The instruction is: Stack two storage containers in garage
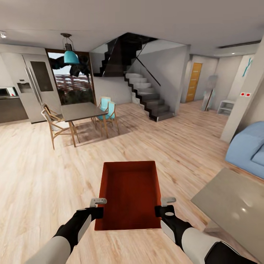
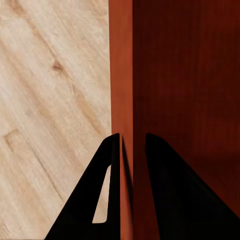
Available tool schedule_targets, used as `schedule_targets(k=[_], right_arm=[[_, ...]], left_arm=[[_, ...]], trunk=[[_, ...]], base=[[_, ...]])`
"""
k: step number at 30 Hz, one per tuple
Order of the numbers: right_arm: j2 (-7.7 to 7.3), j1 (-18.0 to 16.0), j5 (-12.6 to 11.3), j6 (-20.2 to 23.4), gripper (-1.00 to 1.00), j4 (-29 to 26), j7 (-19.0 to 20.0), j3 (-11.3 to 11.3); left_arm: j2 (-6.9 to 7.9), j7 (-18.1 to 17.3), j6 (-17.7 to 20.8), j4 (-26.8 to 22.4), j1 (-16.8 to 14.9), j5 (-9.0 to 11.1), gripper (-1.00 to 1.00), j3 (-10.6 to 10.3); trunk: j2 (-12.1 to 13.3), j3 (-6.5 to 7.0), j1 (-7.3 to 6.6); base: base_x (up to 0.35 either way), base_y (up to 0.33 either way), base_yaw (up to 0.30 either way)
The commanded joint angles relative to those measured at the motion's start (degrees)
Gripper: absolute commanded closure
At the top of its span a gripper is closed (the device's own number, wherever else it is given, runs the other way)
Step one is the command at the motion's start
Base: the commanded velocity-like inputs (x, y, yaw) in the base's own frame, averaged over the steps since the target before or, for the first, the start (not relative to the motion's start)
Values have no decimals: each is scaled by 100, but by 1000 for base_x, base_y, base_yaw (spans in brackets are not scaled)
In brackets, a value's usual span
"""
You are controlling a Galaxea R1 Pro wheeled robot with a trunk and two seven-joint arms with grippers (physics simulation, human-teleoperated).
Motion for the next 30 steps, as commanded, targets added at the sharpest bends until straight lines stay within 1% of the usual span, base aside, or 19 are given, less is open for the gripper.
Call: schedule_targets(k=[1, 30], right_arm=[[-3, -5, -91, -38, 100, 22, -185, -103], [-3, -5, -91, -38, 100, 22, -183, -103]], left_arm=[[5, 24, 34, -25, -5, -12, 100, 46], [5, 21, 34, -25, -5, -12, 100, 44]], trunk=[[-7, -8, 5], [-7, -8, 5]], base=[[321, 0, 0], [321, 0, 0]])
